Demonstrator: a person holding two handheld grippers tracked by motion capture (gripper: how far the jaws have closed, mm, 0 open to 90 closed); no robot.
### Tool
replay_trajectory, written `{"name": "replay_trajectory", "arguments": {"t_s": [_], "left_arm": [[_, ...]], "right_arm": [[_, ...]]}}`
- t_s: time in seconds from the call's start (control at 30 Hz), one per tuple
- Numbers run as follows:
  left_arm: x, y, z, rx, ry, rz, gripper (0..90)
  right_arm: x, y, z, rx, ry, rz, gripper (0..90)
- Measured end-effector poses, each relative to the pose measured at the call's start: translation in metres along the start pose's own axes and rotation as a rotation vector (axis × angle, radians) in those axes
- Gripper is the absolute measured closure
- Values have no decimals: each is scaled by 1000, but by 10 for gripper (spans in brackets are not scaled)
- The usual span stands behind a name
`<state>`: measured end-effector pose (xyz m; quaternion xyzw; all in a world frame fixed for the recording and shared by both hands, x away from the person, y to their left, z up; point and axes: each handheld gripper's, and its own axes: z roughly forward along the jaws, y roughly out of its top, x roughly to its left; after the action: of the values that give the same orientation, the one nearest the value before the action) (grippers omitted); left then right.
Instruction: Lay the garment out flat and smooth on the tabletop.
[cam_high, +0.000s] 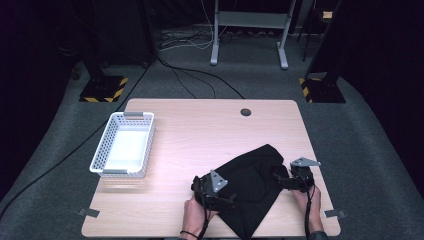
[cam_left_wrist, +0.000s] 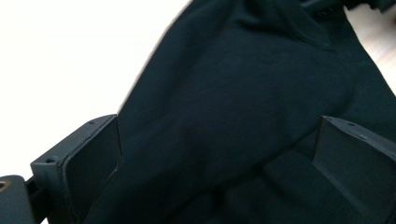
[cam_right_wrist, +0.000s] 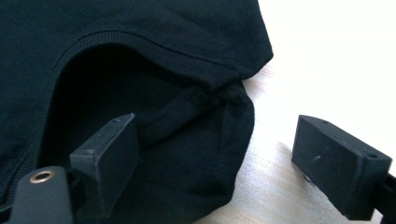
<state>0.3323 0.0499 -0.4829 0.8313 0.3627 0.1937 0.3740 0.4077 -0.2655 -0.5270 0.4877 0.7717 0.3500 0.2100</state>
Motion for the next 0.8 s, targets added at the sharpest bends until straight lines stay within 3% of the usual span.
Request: {"name": "replay_trajectory", "arguments": {"t_s": [0.17, 0.53, 0.67, 0.77, 0.8], "left_arm": [[-19, 12, 22, 44, -32, 61, 33], [-49, 28, 55, 97, -92, 122, 77], [-57, 29, 65, 115, -107, 131, 160], [-60, 29, 69, 128, -78, 141, 312], [-60, 29, 69, 128, -78, 141, 322]], "right_arm": [[0, 0, 0, 1, 0, -1, 136], [0, 0, 0, -1, -2, -3, 140], [0, 0, 0, 0, -2, -3, 140], [0, 0, 0, 0, -3, -2, 140], [0, 0, 0, 0, -3, -2, 140]]}}
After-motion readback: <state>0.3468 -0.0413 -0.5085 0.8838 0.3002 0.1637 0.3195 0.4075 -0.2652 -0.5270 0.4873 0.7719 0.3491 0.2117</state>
